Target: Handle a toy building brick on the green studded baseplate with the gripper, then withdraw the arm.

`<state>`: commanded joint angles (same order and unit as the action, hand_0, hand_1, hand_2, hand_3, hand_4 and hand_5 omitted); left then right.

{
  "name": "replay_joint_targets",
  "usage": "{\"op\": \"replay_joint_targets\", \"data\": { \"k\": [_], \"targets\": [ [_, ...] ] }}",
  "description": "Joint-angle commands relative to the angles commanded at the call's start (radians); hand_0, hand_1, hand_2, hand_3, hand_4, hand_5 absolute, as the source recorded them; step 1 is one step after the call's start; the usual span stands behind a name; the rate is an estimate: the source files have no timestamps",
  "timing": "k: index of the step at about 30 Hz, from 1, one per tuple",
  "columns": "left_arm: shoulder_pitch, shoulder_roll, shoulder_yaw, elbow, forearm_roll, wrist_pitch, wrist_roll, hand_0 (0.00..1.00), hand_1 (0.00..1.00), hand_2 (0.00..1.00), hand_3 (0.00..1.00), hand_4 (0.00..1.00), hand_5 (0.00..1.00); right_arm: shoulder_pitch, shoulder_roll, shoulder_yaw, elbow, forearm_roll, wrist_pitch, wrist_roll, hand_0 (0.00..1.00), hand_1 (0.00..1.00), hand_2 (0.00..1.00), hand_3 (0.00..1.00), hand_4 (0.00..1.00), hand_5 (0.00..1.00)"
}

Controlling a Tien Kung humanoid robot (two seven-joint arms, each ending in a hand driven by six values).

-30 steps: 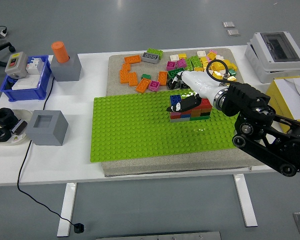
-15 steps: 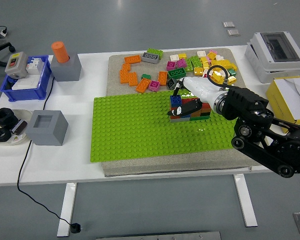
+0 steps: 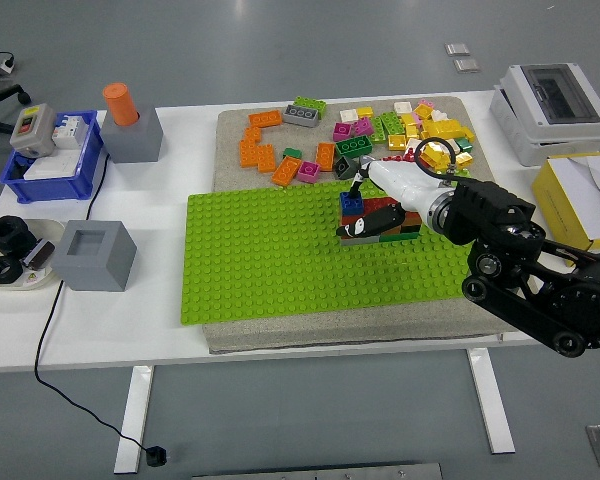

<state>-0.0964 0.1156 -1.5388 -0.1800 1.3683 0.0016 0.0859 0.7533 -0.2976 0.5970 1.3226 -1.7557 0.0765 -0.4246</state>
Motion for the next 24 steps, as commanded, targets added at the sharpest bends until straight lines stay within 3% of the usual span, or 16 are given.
{"op": "replay_joint_targets", "data": {
  "k": [24],
  "targets": [
    [-0.003, 0.0, 0.001, 0.0, -0.002, 0.001, -0.001, 0.63, 0.584, 0.549, 0.575, 0.61, 0.216, -0.001, 0.001, -0.012, -0.021, 0.006, 0.001, 0.0, 0.861, 0.868, 0.913, 0.6, 0.936, 0.511]
  ]
}}
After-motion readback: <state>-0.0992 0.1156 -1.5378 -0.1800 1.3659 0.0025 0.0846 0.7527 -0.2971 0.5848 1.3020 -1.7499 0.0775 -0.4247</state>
